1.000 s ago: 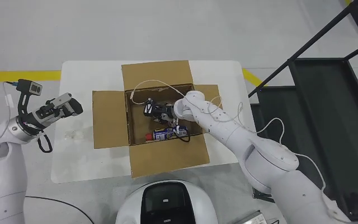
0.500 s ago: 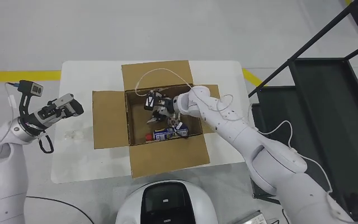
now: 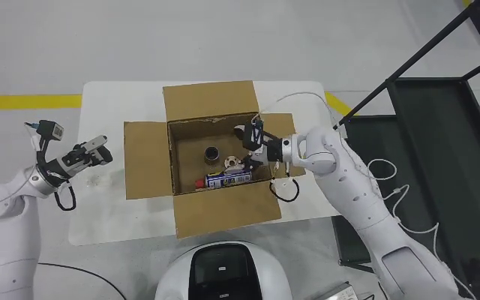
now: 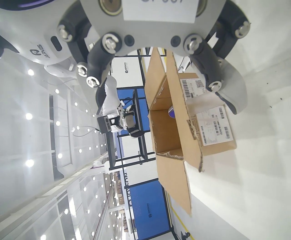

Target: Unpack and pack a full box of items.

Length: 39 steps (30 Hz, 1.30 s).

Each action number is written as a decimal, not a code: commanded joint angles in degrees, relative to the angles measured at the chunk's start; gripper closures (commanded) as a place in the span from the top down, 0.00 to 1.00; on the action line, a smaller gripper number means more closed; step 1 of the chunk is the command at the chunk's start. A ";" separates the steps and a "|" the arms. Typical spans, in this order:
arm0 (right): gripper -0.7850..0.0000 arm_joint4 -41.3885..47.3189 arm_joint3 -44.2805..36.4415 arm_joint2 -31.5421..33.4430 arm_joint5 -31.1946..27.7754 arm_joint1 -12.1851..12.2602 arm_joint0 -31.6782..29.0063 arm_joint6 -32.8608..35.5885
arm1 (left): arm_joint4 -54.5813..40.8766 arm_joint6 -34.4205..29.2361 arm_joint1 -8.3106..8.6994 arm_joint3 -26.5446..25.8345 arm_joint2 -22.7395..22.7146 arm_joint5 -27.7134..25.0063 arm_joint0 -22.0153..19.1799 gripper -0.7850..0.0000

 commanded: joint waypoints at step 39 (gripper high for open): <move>1.00 37.20 23.26 18.49 11.36 5.29 -1.74 19.72 | -13.76 -1.33 -3.78 9.82 24.85 -3.05 -15.82 1.00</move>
